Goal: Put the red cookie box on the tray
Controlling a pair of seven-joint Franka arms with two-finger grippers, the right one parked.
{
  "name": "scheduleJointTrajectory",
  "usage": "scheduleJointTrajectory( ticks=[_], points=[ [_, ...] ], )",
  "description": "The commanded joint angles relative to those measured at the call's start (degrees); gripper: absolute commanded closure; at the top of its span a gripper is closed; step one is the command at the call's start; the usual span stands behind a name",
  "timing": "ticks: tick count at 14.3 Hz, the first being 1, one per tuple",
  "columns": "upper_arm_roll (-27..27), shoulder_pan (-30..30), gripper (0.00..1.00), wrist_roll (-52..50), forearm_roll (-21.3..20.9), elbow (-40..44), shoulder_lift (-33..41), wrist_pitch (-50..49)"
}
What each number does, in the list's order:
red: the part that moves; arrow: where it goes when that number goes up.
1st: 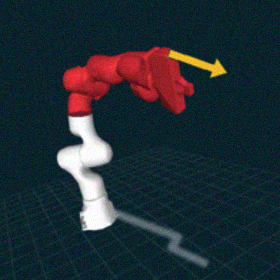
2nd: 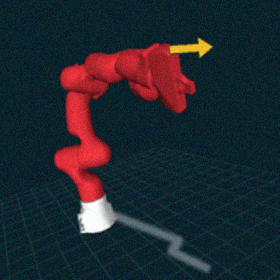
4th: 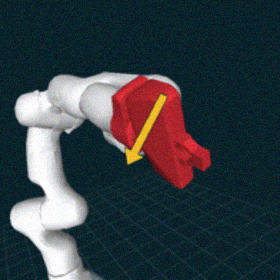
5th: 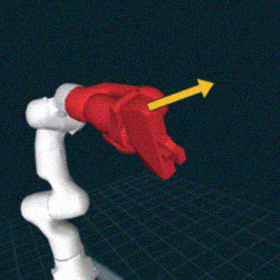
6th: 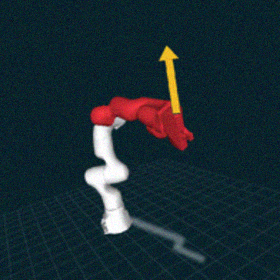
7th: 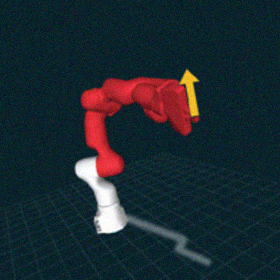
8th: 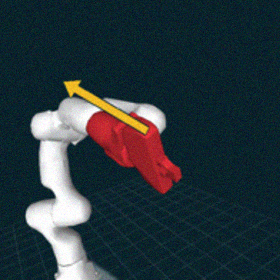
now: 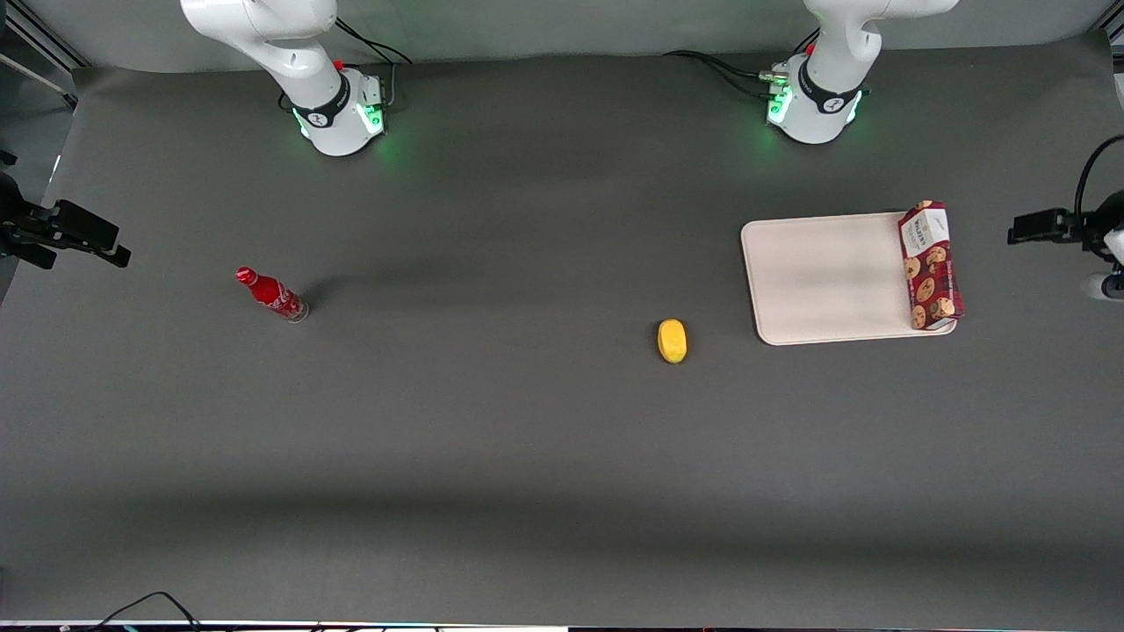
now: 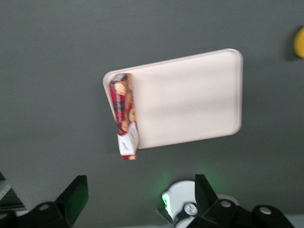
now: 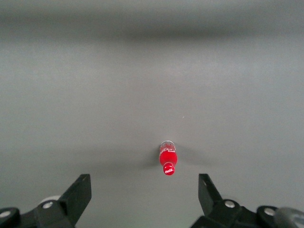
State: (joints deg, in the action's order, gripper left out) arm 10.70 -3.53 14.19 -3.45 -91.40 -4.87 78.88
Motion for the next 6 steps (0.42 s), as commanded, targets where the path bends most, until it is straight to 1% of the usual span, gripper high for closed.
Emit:
scheduleJointTrajectory(
  ticks=[1,2,4,6],
  points=[
    [-4.98,-0.16,0.00,-5.13,2.81,7.55,2.28,-8.04],
    [-4.90,-0.07,0.00,-7.58,4.57,8.07,2.75,-8.21],
    [-5.16,-0.16,0.00,-7.43,4.86,10.61,2.49,-8.65],
    [-4.98,-0.07,0.00,-5.85,4.77,11.06,2.06,-8.57]
  ],
)
